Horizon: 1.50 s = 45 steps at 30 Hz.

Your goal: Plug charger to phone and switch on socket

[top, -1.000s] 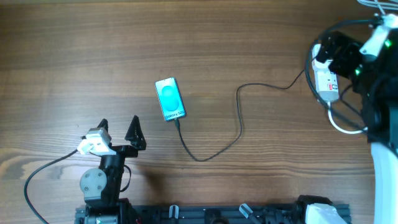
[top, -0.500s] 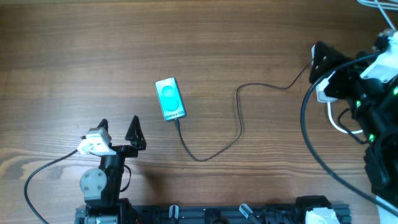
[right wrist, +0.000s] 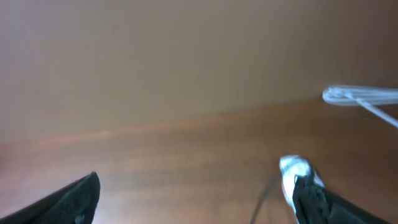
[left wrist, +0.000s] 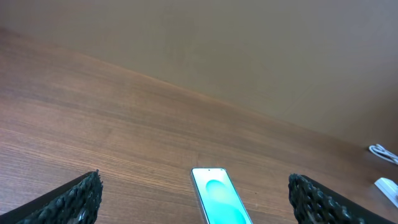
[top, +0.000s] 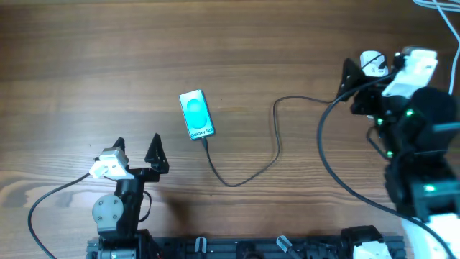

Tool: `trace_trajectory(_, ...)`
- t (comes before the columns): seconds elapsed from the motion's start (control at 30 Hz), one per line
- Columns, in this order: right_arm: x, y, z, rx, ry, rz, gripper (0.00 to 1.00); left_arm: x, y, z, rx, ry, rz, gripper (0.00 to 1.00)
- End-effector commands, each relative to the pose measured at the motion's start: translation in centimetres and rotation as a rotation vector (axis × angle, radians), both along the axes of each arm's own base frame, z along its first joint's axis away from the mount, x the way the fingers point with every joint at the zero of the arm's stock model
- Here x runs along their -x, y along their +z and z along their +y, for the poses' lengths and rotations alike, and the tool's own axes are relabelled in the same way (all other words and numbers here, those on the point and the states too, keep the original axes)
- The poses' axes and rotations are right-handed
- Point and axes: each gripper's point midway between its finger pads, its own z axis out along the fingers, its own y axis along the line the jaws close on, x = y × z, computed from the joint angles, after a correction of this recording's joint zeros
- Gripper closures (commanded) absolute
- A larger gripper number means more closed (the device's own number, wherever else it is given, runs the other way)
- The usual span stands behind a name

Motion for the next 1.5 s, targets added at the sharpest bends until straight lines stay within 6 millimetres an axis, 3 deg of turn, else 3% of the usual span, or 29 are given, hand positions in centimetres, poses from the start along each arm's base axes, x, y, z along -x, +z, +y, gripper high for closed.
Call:
trace_trajectory(0.0, -0.2, -3.5, 0.7, -0.003, 0.018, -0.064, 0.00, 0.0, -0.1, 0.1, -0.024, 0.007, -0.002, 0.00)
trace_trajectory(0.1, 0.0, -4.4, 1.4, -0.006, 0.036, -0.153, 0.00, 0.0, -0.1, 0.1, -0.024, 0.007, -0.002, 0.00)
trace_trajectory(0.4, 2.3, -10.8, 1.3, -0.021, 0.037, -0.081, 0.00, 0.0, -0.1, 0.1, -0.024, 0.007, -0.002, 0.00)
trace_trajectory(0.67, 4.7, -9.0, 1.5, 0.153, 0.089, -0.369, 0.00, 0.0, -0.1, 0.1, -0.024, 0.007, -0.002, 0.00)
trace_trajectory(0.9, 6.8, -10.4, 1.6, 0.199, 0.110, -0.471, 0.00, 0.0, -0.1, 0.1, -0.024, 0.007, -0.002, 0.00)
trace_trajectory(1.13, 7.3, -15.0, 1.7, 0.254, 0.150, -0.305, 0.00, 0.0, -0.1, 0.1, -0.024, 0.007, -0.002, 0.00)
trace_trajectory(1.3, 8.2, -17.2, 1.6, 0.260, 0.162, -0.222, 0.00, 0.0, -0.1, 0.1, -0.024, 0.007, -0.002, 0.00)
trace_trajectory(1.47, 8.8, -15.8, 1.4, 0.279, 0.156, -0.286, 0.00, 0.0, -0.1, 0.1, -0.024, 0.007, -0.002, 0.00)
